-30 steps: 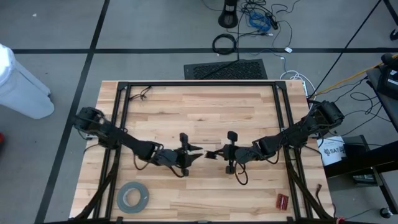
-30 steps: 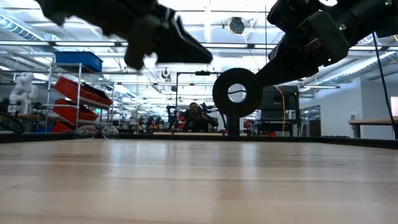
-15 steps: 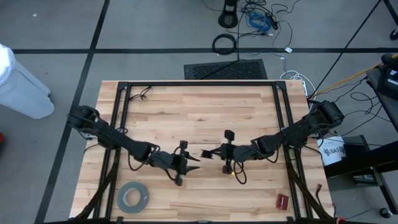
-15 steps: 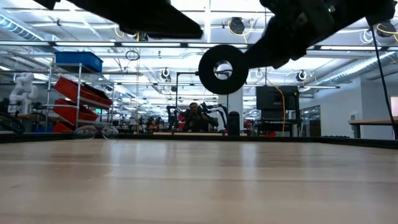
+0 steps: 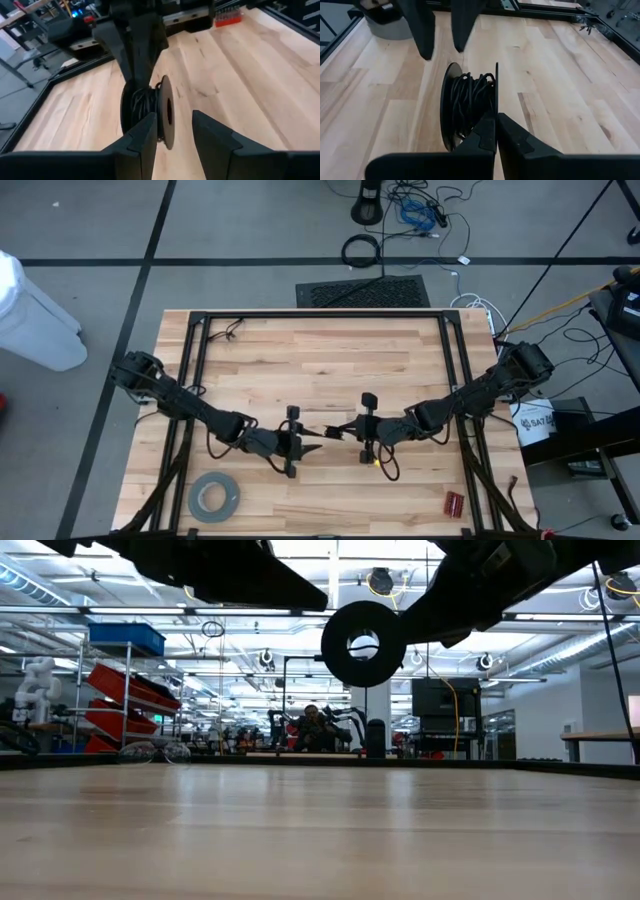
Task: Coil cords
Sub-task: Uncoil the black wire from the spool
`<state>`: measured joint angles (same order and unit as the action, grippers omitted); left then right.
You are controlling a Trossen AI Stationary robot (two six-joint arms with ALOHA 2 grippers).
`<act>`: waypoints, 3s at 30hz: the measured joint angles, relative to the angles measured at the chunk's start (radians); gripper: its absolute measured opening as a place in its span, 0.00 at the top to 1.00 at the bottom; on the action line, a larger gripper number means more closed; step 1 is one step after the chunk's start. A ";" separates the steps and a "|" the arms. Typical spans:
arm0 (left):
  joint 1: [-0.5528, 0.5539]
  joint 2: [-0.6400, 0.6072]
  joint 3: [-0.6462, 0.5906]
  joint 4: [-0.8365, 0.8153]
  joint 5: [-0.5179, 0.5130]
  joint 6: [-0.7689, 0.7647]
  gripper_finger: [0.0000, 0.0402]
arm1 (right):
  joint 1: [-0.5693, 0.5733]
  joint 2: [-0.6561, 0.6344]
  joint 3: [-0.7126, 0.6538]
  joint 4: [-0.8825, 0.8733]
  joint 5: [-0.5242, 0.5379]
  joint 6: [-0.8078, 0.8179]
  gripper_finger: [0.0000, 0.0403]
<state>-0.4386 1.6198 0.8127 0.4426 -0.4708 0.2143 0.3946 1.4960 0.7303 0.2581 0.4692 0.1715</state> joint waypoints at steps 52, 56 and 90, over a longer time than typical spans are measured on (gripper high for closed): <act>0.042 0.061 0.000 0.071 0.055 -0.129 0.97 | 0.000 0.000 0.002 0.007 -0.004 0.026 1.00; 0.042 0.061 0.000 0.072 0.055 -0.129 0.99 | 0.000 0.000 0.002 0.007 -0.004 0.025 1.00; -0.051 -0.050 0.000 -0.007 0.025 -0.013 1.00 | 0.132 -0.136 0.001 -0.165 0.167 0.077 0.76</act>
<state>-0.4894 1.5700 0.8124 0.4354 -0.4456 0.2011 0.5266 1.3598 0.7311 0.0933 0.6365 0.2489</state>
